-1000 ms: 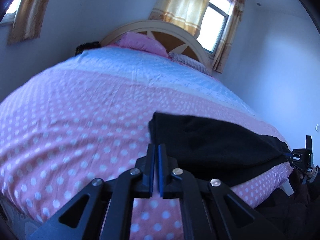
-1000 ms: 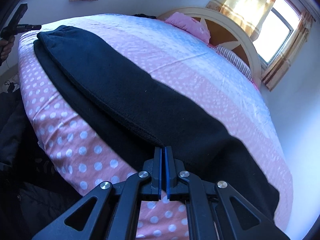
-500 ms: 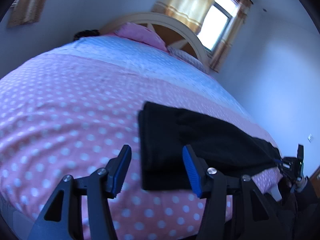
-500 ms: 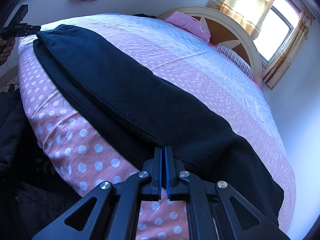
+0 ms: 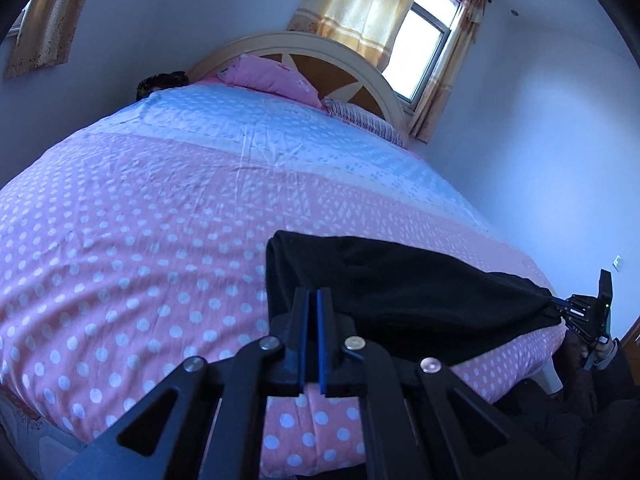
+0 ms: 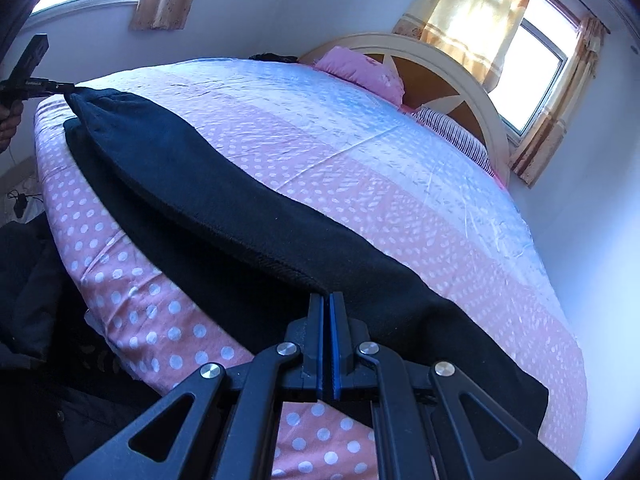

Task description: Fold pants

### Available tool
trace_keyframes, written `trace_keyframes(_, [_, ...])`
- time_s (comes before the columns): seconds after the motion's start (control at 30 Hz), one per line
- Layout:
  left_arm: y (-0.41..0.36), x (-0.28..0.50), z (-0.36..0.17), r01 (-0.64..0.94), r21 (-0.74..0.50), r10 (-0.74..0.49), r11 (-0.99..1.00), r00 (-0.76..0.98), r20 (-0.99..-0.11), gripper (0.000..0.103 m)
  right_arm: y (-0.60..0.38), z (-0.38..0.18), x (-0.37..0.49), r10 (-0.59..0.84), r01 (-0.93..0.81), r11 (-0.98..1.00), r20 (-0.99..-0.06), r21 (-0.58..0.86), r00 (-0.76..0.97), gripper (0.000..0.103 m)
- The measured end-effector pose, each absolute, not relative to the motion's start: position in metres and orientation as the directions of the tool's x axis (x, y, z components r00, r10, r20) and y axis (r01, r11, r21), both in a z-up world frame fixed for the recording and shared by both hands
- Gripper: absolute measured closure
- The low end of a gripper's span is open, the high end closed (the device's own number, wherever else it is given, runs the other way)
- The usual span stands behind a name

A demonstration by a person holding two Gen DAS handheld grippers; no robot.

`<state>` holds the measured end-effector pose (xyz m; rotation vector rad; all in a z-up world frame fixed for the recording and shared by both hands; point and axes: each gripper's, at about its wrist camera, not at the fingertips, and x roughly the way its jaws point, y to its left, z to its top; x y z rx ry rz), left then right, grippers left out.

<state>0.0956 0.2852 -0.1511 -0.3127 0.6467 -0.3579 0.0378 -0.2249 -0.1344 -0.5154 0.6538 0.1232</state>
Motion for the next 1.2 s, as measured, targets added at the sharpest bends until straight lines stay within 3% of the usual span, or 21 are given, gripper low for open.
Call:
trace_keyframes(0.23, [0.286, 0.094, -0.178, 0.214, -0.426, -0.445, 0.879, 0.692, -0.568, 0.100, -0.227, -0.173, 0.042, -0.064, -0.297, 0.862, -0.670, -0.410, 0.740, 0.101])
trace_keyframes(0.47, [0.284, 0.082, -0.160, 0.263, -0.435, -0.478, 0.861, 0.710, -0.517, 0.100, -0.234, -0.147, 0.031, -0.015, -0.282, 0.886, -0.632, -0.367, 0.775, 0.101])
trace_keyframes(0.73, [0.286, 0.092, -0.188, 0.200, -0.427, -0.440, 0.882, 0.676, -0.591, 0.100, -0.229, -0.189, 0.039, -0.063, -0.307, 0.862, -0.687, -0.403, 0.724, 0.101])
trace_keyframes(1.07, [0.292, 0.083, -0.169, 0.236, -0.462, -0.480, 0.855, 0.698, -0.531, 0.100, -0.248, -0.148, 0.023, 0.019, -0.261, 0.921, -0.633, -0.291, 0.774, 0.103])
trace_keyframes(1.2, [0.293, 0.087, -0.183, 0.214, -0.451, -0.464, 0.866, 0.679, -0.568, 0.100, -0.256, -0.178, 0.038, -0.048, -0.233, 0.925, -0.700, -0.301, 0.712, 0.103])
